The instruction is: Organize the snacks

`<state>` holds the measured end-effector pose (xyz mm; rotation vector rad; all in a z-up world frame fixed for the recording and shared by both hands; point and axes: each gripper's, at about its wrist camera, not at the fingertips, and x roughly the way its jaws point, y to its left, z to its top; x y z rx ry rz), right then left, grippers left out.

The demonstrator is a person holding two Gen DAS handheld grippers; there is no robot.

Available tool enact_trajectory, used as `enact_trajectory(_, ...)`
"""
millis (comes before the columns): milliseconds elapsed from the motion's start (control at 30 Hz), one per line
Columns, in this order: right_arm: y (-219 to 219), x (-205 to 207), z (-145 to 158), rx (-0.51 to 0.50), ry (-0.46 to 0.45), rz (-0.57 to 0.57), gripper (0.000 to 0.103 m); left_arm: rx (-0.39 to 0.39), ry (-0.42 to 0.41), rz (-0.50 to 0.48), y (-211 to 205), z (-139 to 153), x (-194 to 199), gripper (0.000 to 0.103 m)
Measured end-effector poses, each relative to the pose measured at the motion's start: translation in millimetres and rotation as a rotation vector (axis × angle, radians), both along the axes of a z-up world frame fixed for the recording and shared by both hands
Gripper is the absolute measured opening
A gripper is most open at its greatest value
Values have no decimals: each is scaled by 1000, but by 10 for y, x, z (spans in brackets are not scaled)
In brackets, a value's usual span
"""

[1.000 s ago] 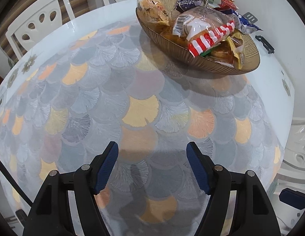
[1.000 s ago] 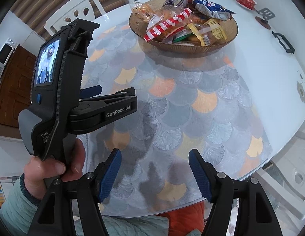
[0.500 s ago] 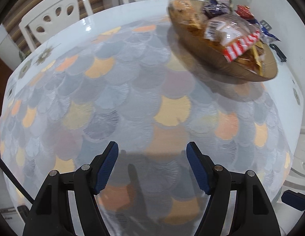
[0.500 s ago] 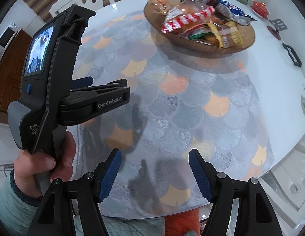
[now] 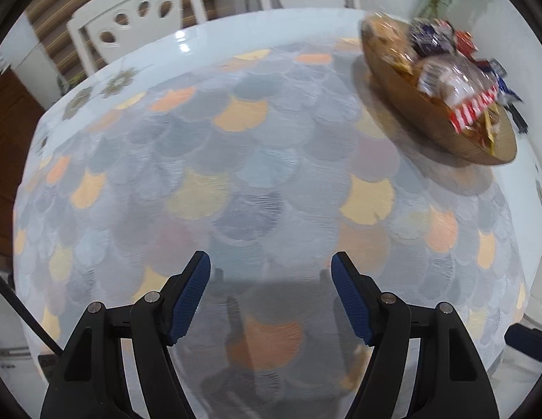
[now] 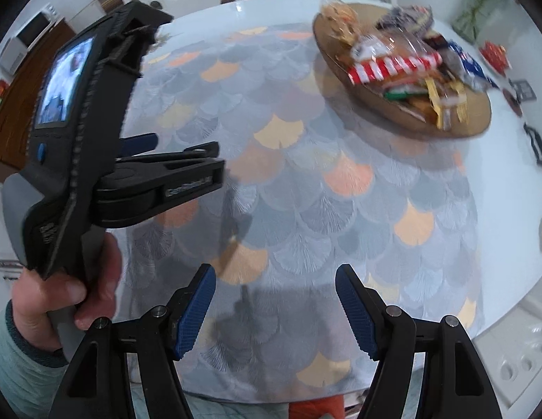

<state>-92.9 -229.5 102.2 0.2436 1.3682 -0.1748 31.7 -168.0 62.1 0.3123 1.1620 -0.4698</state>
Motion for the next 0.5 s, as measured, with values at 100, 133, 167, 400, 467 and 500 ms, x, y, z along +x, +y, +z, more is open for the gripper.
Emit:
enact_trajectory(100,44,47,-19,-22,-10,33,69,14,-36,59,207,51,33,70)
enact_trajectory(133,55,57,-29,-31,-11,44,69,18,-44,77,268,58,36,70)
enact_trajectory(167,60,68,-45,-39,-13,54,69,23,-48,96,345,58,39,70)
enact_trajectory(400,17,206,-237,-77,4,92,69,174,-68,215,799,-88,-50,70)
enact_trajectory(467,10,276,-278,-98,4,106,69,203,-61,224,876,-135,-106,70)
enact_trajectory(500,5,315,-295,-105,5,109,69,199,-45,234,933,-156,-152,70)
